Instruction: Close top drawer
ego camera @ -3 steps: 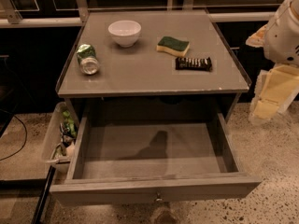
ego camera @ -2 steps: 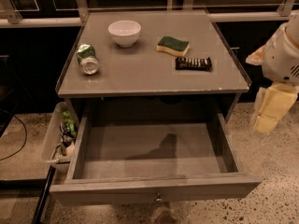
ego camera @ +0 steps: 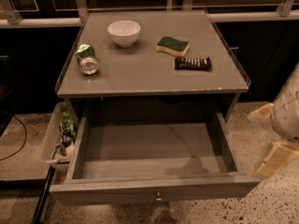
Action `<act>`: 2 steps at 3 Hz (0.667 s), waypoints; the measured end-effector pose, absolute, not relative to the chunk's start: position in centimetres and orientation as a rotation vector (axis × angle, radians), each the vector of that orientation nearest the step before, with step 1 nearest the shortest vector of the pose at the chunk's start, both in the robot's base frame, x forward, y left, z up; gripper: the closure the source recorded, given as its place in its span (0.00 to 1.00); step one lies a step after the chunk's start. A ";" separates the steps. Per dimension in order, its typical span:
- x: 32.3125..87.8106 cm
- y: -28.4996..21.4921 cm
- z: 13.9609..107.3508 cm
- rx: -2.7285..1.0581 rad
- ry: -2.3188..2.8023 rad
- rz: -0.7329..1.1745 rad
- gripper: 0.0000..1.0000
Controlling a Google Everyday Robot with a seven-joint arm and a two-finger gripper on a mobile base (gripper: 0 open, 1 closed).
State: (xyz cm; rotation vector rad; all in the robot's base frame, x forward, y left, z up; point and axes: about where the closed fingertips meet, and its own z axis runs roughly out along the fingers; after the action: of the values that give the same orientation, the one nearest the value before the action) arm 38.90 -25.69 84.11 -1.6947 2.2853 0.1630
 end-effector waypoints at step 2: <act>36.3 -26.3 81.7 -1.624 2.092 0.234 0.65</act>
Offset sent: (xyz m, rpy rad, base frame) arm -0.0185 -0.0047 -0.0272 0.1020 -0.0566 0.0057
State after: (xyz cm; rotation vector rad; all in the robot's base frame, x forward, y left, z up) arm 36.29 -26.26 81.68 -1.6236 2.0922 0.2343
